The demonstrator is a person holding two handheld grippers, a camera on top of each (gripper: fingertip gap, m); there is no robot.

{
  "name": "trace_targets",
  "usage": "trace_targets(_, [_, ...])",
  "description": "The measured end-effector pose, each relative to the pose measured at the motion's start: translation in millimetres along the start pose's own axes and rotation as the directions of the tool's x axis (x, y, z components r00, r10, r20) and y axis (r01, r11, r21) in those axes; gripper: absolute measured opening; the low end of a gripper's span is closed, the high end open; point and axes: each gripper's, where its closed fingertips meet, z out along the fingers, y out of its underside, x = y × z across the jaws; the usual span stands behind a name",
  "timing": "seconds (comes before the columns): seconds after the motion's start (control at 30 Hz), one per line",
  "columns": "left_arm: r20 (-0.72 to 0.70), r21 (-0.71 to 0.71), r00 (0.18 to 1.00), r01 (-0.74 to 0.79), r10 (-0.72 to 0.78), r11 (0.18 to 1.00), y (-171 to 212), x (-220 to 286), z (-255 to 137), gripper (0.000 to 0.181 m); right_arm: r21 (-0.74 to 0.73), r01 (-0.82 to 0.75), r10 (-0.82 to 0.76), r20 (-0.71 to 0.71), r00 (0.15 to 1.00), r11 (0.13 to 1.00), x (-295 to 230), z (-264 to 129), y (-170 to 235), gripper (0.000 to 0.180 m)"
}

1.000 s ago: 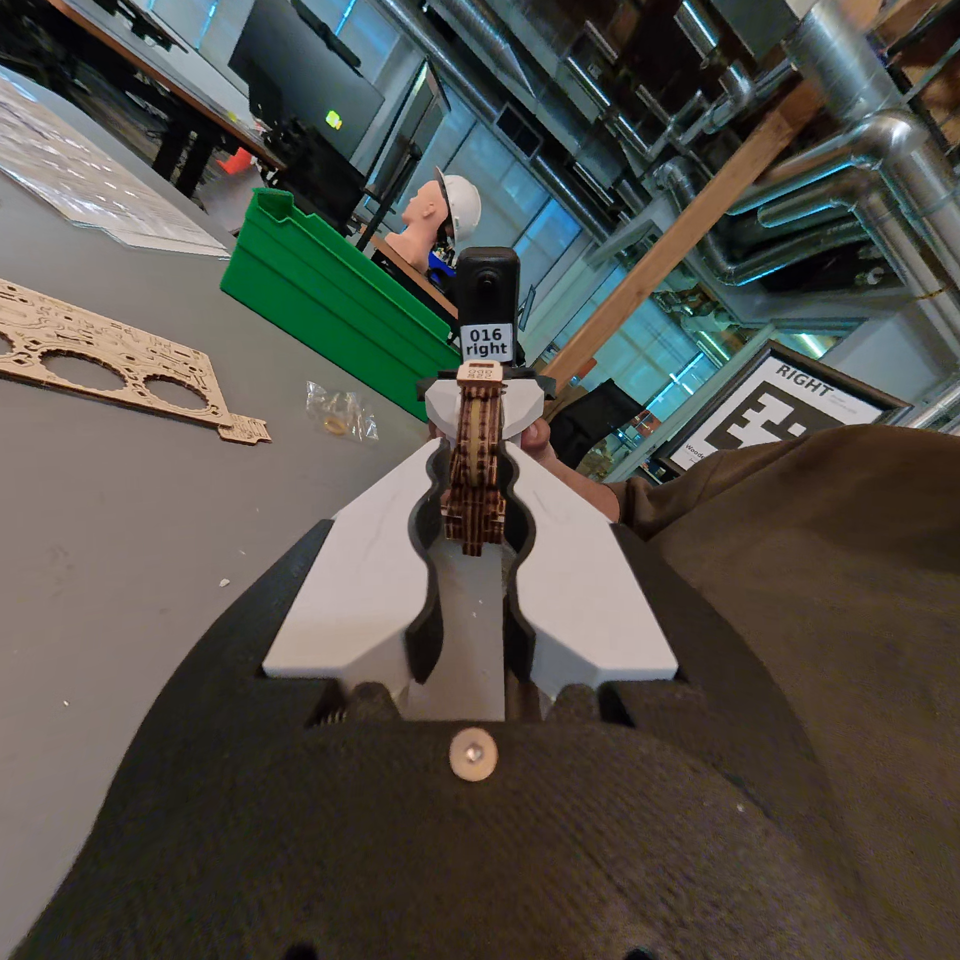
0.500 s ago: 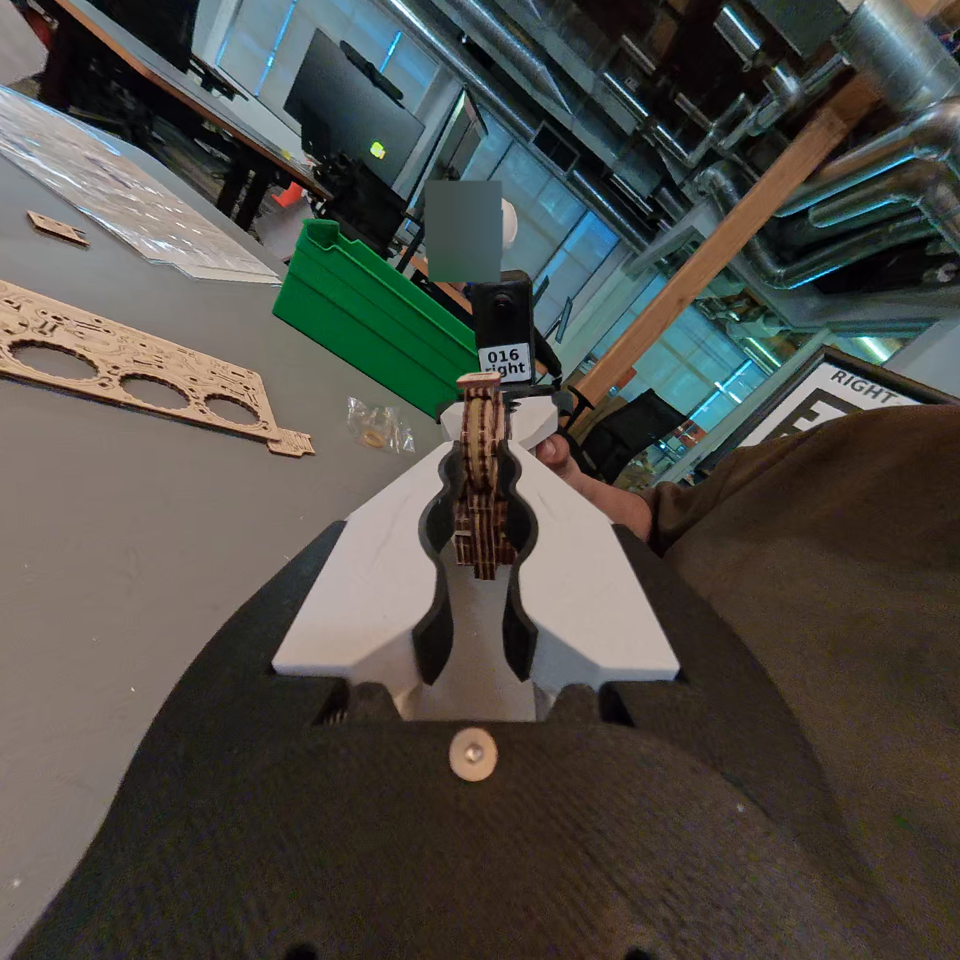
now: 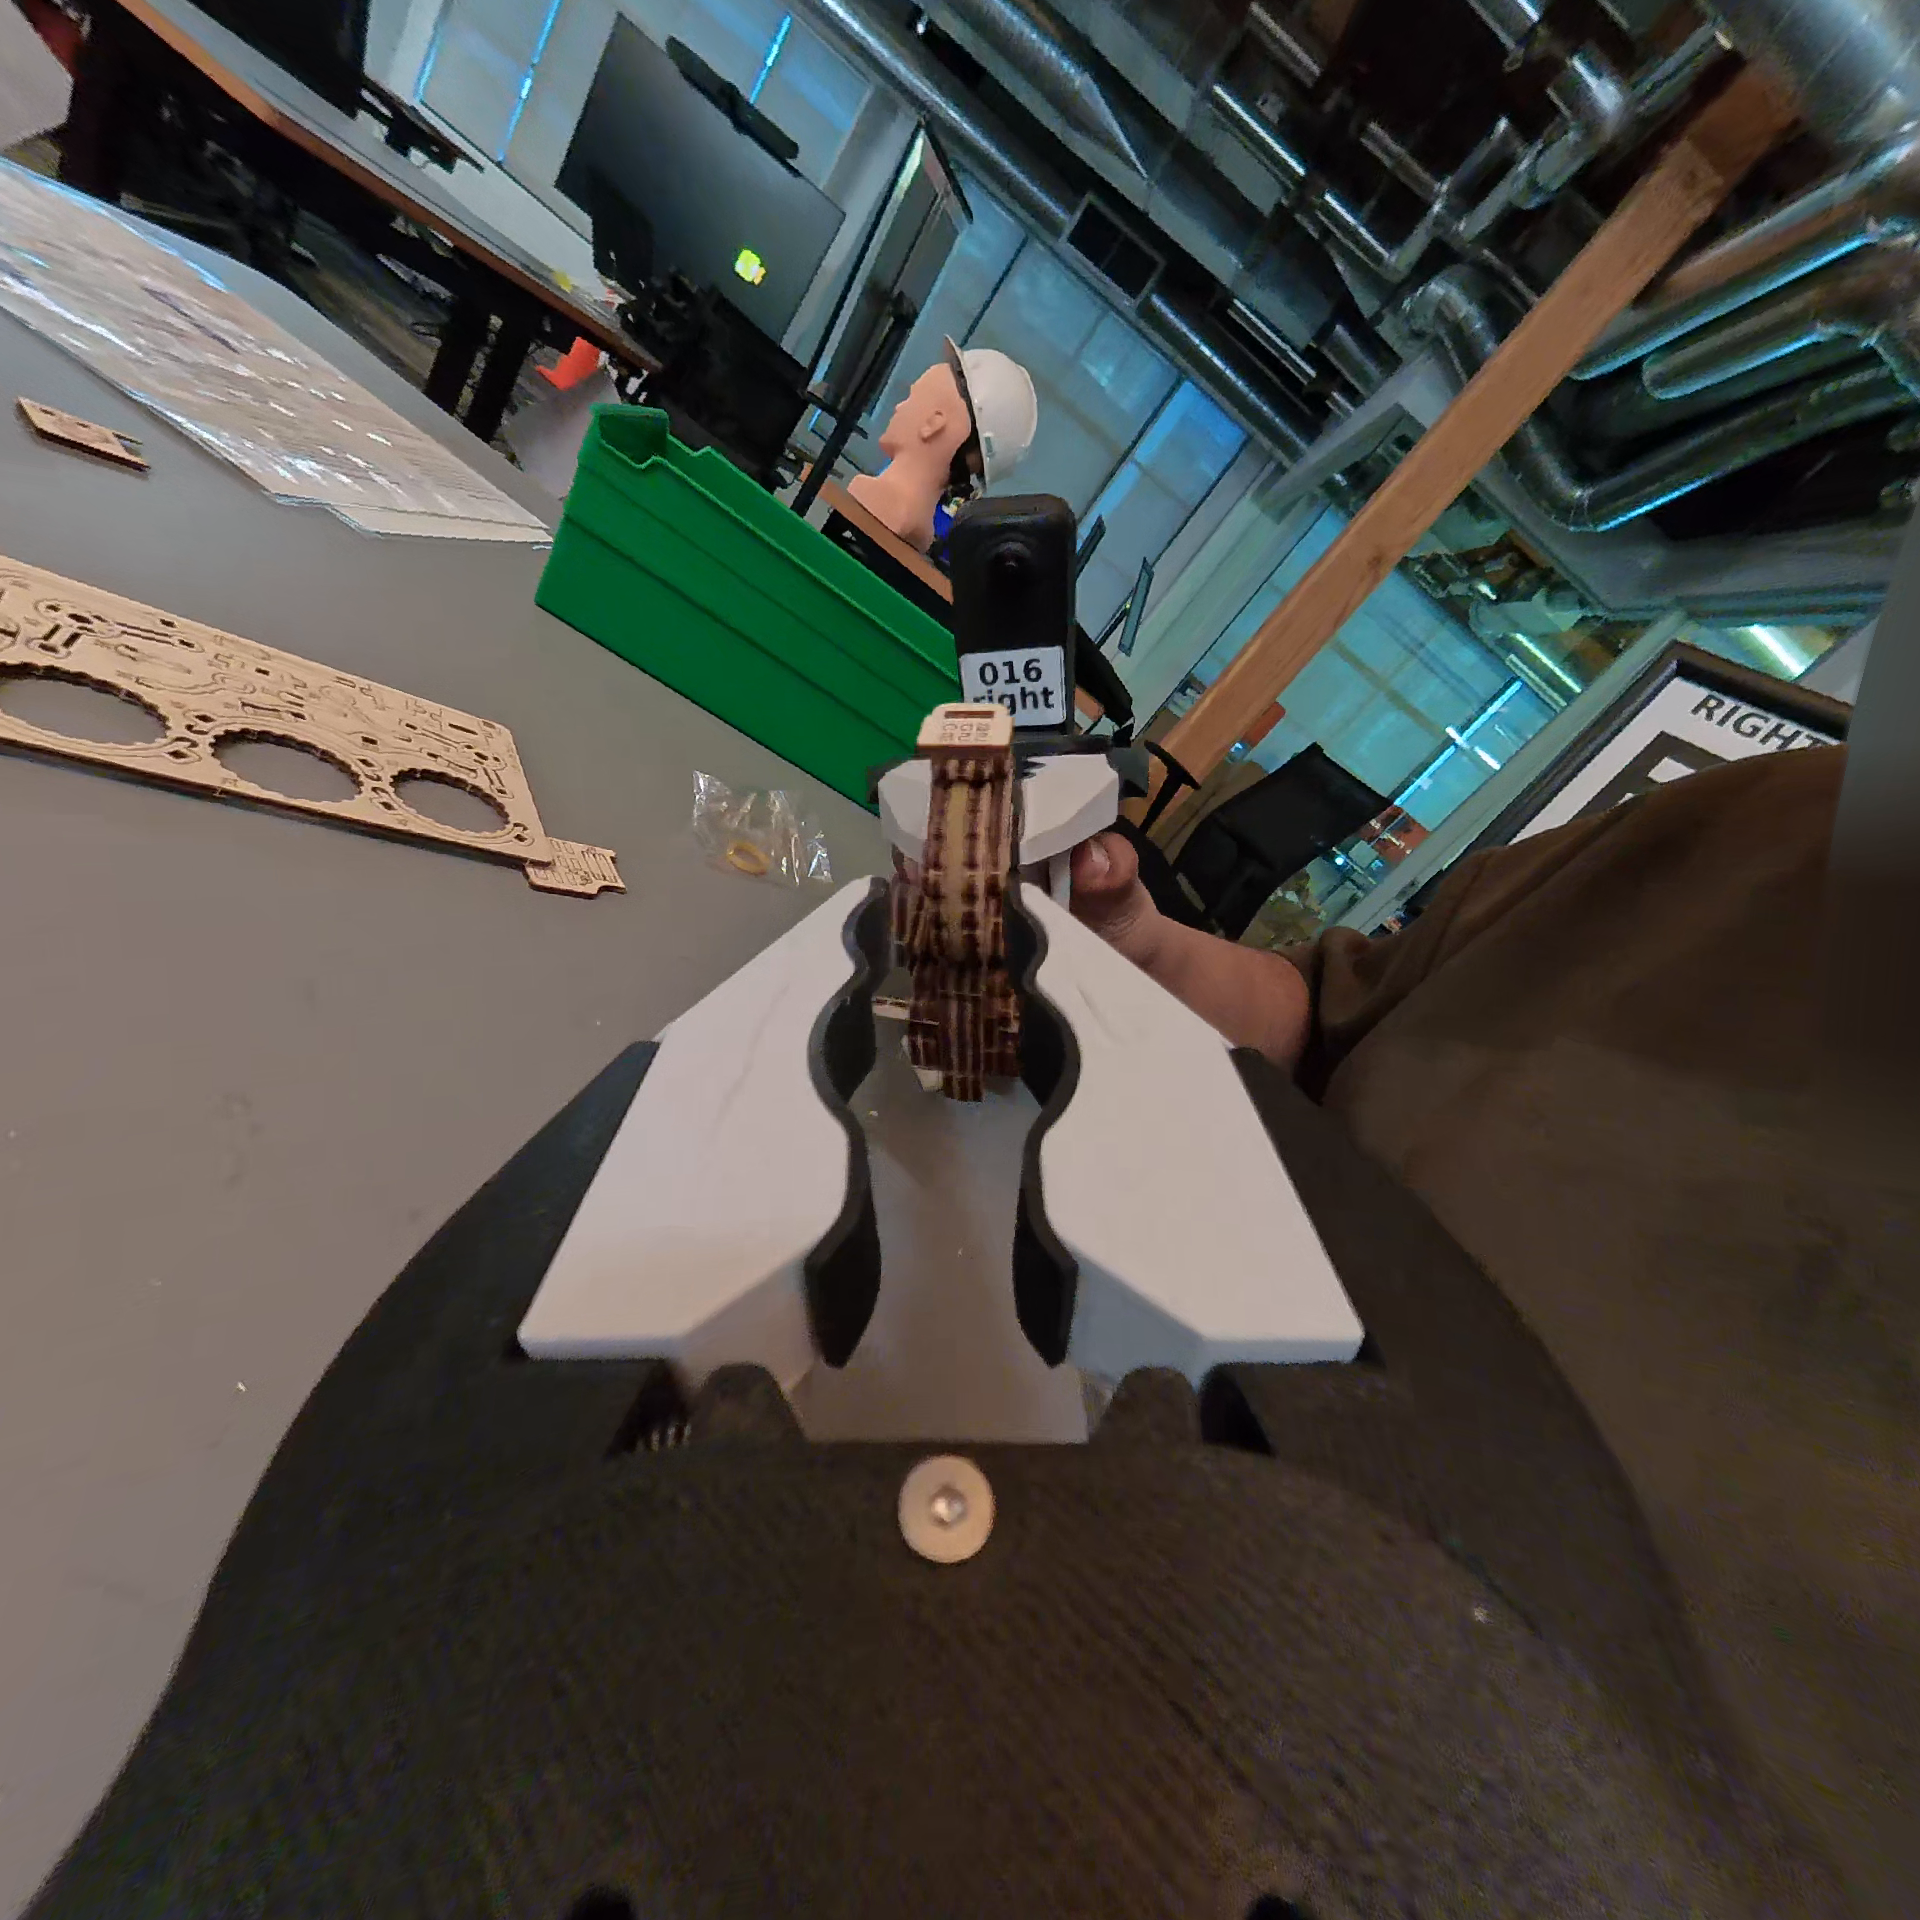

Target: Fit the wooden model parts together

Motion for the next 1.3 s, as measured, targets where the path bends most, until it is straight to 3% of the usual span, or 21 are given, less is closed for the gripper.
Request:
trace_targets(0.3, [-0.016, 0.004, 1.0, -0.025, 0.025, 1.0, -2, 5, -1, 0.012, -0.043, 0.084, -0.085, -0.017, 0.996, 0.996, -2, 6, 6, 0.013])
trace_targets(0.5, [0.037, -0.026, 0.987, -0.156, 0.157, 0.987, -4, 9, 0, 0.012, -0.019, 0.091, -0.091, 0.015, 0.996, 0.996, -5, 6, 2, 0.014])
trace_targets(0.63, [0.067, -0.06, 0.984, -0.162, 0.166, 0.985, 1, 3, 1, 0.012, 0.009, 0.163, -0.163, -0.039, 0.986, 0.987, -4, -3, -9, 0.034])
trace_targets(0.87, [0.068, -0.15, 0.967, -0.232, 0.244, 0.961, 12, 1, 3, 0.013, -0.221, 0.417, -0.449, -0.123, 0.885, 0.882, -2, -4, 6, 0.032])
trace_targets(0.97, [0.051, -0.199, 0.962, -0.254, 0.269, 0.946, 20, 3, 4, 0.013, -0.286, 0.464, -0.513, -0.126, 0.849, 0.838, -1, -5, 11, 0.022])
trace_targets(1.3, [-0.023, -0.271, 0.955, -0.291, 0.296, 0.918, 36, 12, 7, 0.013, -0.333, 0.376, -0.402, -0.011, 0.915, 0.865, -12, -9, 26, 0.016])
